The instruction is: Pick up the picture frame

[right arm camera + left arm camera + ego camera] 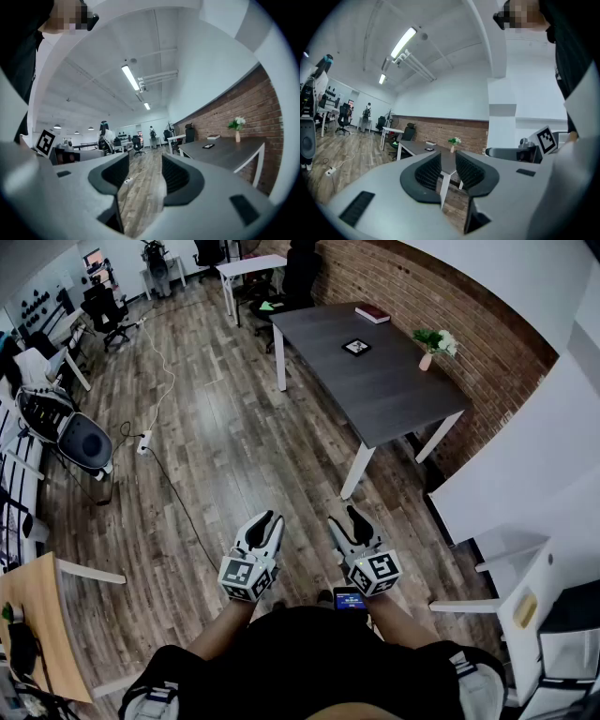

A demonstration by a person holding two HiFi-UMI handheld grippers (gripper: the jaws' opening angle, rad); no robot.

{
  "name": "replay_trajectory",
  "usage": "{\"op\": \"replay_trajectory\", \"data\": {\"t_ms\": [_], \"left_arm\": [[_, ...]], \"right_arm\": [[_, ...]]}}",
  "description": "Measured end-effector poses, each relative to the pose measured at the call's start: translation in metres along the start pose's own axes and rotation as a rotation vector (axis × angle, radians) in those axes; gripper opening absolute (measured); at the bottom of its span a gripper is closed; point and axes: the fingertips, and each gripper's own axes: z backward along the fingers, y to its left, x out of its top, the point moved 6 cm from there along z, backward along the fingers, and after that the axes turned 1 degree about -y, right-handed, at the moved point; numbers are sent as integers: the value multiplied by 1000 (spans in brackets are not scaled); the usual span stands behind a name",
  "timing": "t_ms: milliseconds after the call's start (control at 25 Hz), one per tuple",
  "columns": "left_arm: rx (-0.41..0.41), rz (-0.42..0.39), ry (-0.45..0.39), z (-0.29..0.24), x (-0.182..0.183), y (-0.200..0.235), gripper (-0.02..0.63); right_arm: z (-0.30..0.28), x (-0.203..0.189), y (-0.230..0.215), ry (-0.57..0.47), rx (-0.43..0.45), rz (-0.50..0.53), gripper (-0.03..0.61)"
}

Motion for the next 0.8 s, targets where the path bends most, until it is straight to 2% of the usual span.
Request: {"op": "replay_trajectory", "data": {"t_ms": [120,320,480,560,720,800], "left_arm": [[9,-5,26,22,-11,12,81],[6,-41,38,31,-12,19,81],[8,10,-5,40,-5,7,81],[0,11,-22,45,-2,-1,81],[-8,-4,-27,53,-3,-12,81],[-4,6,-25,51,-3,-16,81]], "right_arm": [[4,-10,21,-5,-55,96,221],[4,-19,38,4,-54,85,221],[11,-14,41,1,-20,75,221],[13,-7,42,-26,-9,83,221],[28,6,44,-147,9,64,221],[33,6,42,-145,9,59,221]]}}
